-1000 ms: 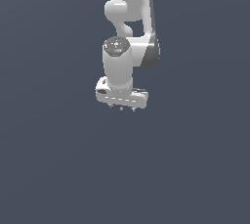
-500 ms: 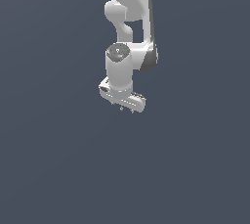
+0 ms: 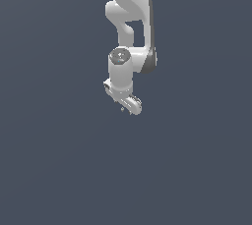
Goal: Pick up the object and move it to a goal position.
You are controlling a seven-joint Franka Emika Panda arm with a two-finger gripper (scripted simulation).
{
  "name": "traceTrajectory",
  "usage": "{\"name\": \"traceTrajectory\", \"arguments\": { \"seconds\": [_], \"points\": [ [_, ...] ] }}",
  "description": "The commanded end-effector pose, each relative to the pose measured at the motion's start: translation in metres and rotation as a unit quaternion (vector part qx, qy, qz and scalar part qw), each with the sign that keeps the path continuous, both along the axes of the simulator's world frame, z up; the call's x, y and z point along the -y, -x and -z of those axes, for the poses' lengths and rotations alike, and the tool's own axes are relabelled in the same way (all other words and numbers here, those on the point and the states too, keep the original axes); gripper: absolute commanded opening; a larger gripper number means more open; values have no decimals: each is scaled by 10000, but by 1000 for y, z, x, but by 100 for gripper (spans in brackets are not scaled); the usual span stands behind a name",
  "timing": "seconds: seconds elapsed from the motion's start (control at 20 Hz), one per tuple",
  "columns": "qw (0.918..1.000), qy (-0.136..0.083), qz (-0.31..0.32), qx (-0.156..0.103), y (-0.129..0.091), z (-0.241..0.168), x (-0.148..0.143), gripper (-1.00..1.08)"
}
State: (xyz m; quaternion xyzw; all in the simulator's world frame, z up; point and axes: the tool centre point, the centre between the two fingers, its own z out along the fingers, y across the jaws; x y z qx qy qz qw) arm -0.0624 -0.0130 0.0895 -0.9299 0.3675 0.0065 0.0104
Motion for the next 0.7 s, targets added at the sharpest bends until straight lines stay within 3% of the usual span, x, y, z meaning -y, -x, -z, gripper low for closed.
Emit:
{"name": "traceTrajectory", "arguments": {
  "seconds": [0.0, 0.65],
  "points": [
    [9993, 22, 370, -3, 7, 7, 1, 100],
    [9874, 111, 1577, -1, 33, 28, 7, 100]
  ]
}}
